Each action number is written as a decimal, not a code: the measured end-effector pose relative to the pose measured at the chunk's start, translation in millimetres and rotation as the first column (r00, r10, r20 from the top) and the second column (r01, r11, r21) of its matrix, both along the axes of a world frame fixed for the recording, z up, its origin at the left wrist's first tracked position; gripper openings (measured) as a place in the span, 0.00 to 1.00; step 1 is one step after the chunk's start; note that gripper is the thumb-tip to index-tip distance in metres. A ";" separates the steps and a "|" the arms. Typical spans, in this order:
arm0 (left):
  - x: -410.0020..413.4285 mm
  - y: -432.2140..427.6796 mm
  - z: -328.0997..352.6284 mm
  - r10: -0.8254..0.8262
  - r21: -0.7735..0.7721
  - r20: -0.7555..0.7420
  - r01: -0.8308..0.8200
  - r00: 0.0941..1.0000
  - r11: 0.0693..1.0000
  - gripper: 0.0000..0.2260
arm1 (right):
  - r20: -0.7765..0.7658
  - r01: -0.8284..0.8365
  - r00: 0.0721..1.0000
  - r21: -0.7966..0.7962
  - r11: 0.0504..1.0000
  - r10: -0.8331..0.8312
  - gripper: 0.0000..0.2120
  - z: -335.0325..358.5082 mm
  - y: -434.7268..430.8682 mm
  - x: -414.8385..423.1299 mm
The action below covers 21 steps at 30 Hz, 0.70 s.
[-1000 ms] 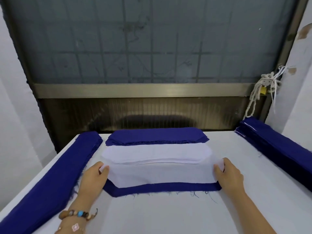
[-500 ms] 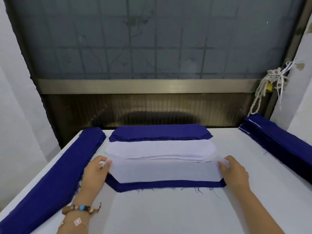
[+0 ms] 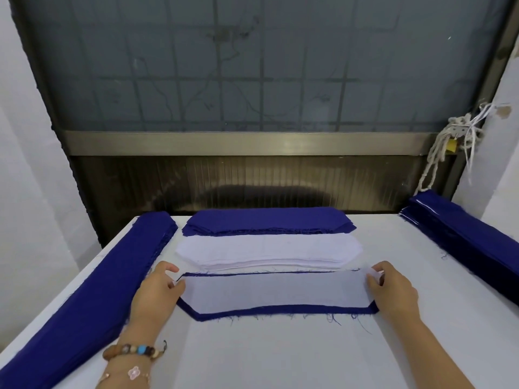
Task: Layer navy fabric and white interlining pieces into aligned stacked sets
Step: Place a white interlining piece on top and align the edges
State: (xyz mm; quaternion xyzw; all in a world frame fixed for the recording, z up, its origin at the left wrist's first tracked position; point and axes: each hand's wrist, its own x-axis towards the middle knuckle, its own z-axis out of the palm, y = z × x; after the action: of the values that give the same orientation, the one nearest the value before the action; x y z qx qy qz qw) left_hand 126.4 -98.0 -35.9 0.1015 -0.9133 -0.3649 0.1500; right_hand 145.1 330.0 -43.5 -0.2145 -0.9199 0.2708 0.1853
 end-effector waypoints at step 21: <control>-5.3 6.7 -4.2 0.046 -0.118 -0.086 -0.056 0.995 0.991 0.13 | -0.131 0.113 0.986 0.102 0.988 -0.100 0.11 -0.4 -3.8 -3.3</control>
State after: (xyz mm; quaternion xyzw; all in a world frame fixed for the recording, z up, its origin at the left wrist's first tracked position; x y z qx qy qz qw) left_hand 121.1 -91.3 -40.1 0.1001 -0.9237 -0.3093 0.2028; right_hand 141.8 326.3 -43.9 -0.2355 -0.9071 0.2228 0.2684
